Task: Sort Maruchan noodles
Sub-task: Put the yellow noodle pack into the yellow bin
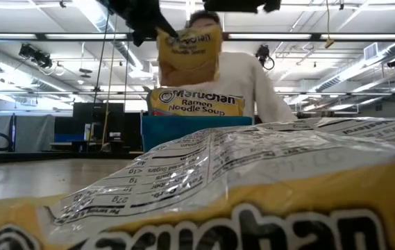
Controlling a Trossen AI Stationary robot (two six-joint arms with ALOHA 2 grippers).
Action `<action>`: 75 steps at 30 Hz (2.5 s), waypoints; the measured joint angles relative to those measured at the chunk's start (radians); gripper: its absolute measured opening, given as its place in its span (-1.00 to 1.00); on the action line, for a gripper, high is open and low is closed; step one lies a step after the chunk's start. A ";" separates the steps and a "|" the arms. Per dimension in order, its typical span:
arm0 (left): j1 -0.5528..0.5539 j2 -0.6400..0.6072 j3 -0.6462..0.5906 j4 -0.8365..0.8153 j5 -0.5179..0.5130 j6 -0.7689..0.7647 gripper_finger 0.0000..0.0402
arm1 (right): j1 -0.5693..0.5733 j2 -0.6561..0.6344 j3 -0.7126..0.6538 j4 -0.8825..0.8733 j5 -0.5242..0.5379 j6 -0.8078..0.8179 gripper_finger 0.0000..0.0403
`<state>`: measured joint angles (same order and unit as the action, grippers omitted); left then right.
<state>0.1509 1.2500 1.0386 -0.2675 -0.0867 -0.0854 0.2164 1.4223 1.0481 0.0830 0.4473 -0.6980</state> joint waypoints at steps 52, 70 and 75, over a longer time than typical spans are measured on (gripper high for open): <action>-0.086 -0.300 -0.003 -0.130 0.117 0.181 -0.21 | -0.293 -0.164 0.000 -0.594 0.023 0.411 -0.37; -0.251 -0.385 -0.293 0.227 0.099 0.249 -0.24 | -0.901 -0.487 -0.330 -0.847 -0.089 0.227 -0.37; -0.251 -0.388 -0.293 0.232 0.082 0.198 -0.24 | -1.004 -0.393 -0.343 -0.721 -0.245 0.172 -0.36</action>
<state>-0.0998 0.8618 0.7456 -0.0356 -0.0050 0.1127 -0.7878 1.0292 0.7049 -0.6376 0.2021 -0.5255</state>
